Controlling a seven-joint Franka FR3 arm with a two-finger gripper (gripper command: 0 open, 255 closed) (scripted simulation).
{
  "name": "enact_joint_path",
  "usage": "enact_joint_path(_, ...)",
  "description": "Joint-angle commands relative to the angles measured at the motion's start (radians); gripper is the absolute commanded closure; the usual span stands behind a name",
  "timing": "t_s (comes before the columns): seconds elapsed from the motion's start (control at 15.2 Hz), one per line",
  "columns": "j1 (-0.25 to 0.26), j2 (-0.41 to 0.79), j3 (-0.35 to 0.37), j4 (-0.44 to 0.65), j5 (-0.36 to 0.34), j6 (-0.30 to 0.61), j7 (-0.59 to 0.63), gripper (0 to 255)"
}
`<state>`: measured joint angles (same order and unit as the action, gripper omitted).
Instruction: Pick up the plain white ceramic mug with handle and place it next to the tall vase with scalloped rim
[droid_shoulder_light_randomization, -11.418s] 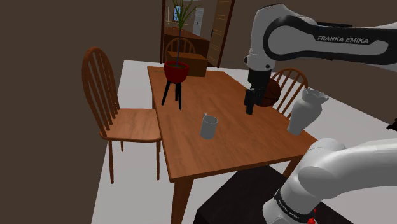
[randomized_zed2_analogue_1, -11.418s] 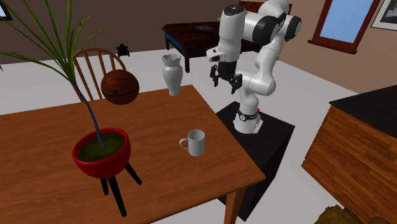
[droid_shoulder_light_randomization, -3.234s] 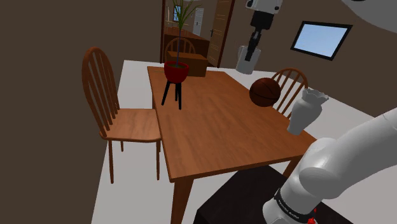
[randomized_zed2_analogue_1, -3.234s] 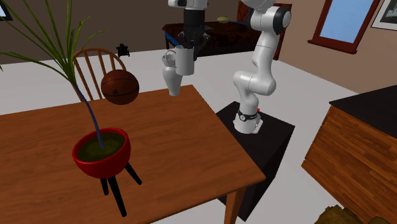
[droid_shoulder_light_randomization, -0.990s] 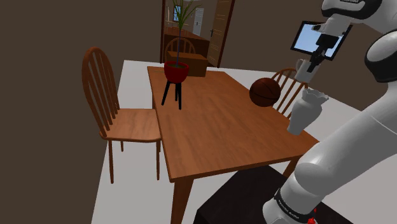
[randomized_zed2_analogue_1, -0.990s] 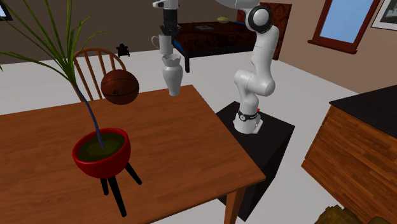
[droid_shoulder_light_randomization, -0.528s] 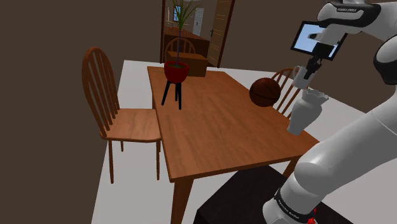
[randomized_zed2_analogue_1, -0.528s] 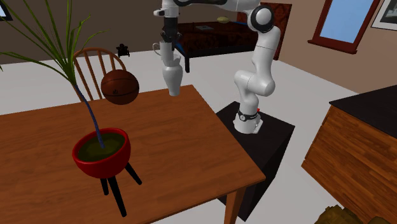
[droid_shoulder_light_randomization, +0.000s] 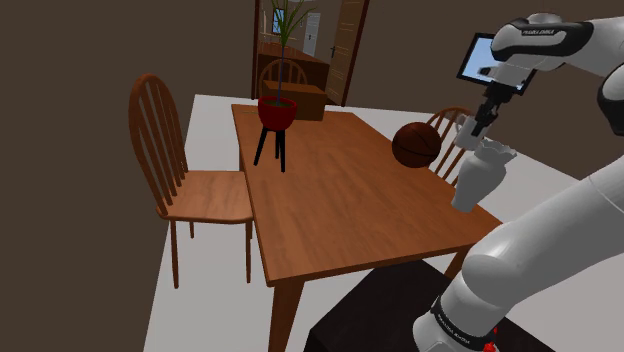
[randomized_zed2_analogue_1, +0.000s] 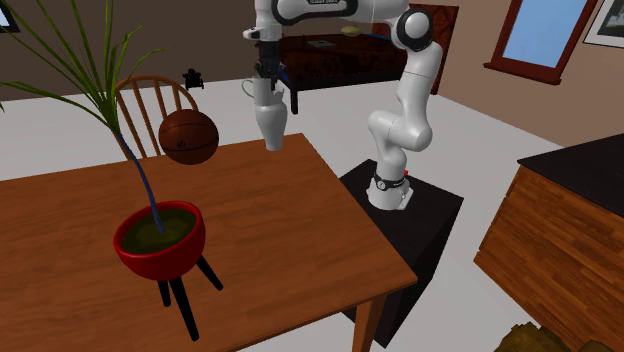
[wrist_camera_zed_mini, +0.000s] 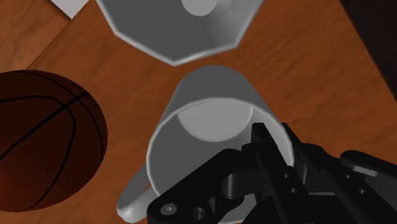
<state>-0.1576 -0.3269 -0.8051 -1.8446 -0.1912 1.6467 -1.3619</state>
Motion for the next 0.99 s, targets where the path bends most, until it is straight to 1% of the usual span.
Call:
enact_joint_path(0.0,-0.003,-0.007,0.000,-0.033,-0.005,0.028,0.004,255)
enact_joint_path(0.92,-0.015,-0.017,-0.025,-0.226,-0.025,0.213,0.009,255)
